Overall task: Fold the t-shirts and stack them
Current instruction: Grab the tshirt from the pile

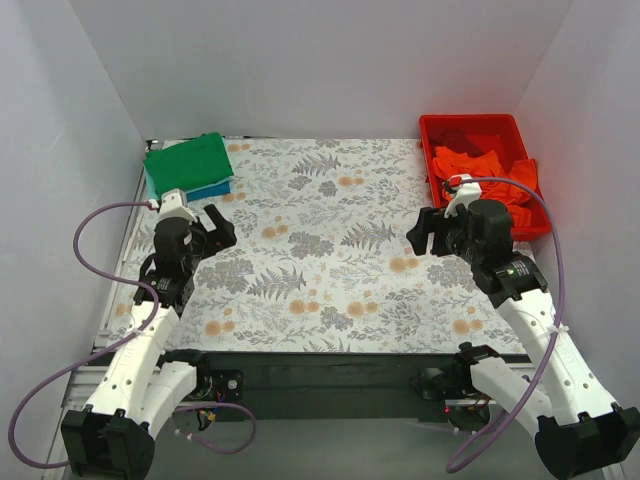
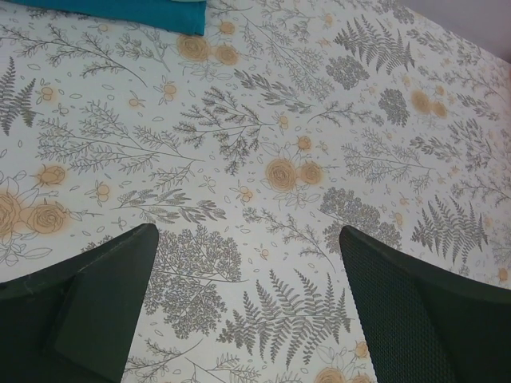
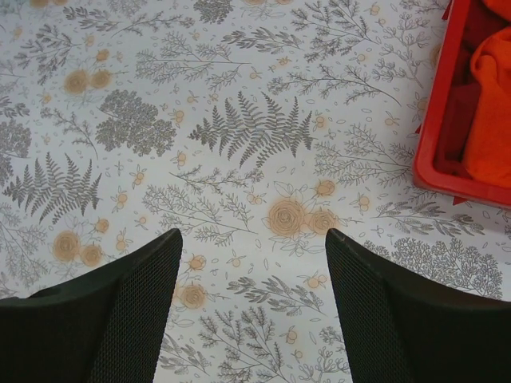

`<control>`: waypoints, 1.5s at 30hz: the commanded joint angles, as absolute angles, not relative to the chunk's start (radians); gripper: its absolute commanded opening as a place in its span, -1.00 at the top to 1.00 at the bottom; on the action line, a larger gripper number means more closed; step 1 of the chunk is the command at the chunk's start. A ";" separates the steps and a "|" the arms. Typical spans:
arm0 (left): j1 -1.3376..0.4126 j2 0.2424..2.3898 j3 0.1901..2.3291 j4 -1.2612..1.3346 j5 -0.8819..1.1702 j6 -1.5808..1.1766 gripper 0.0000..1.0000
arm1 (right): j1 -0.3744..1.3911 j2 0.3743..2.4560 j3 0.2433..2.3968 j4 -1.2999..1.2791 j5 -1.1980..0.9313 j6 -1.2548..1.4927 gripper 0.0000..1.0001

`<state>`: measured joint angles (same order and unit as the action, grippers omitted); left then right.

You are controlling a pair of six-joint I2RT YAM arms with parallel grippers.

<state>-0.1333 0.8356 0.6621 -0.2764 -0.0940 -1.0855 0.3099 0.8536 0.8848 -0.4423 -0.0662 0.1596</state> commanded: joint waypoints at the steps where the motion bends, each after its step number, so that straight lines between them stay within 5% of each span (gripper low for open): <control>1: -0.137 0.801 0.658 -0.261 -0.150 -1.078 -0.93 | 0.314 0.850 0.876 -0.403 -0.031 0.144 -0.59; 19: -0.137 0.816 0.658 -0.256 -0.147 -1.089 -0.93 | 0.301 0.955 1.000 -0.511 0.302 0.160 -0.86; 33: -0.137 0.859 0.670 -0.244 -0.104 -1.086 -0.94 | -0.142 1.483 1.298 -0.468 0.236 0.209 -0.82; 45: -0.137 0.853 0.666 -0.232 -0.097 -1.085 -0.94 | -0.227 1.767 1.350 -0.253 0.255 0.253 -0.73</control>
<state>-0.1333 0.8619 0.6621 -0.2531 -0.1081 -1.0924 -0.2195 1.7466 1.3018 -0.3660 0.2413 0.2302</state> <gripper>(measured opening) 0.969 0.868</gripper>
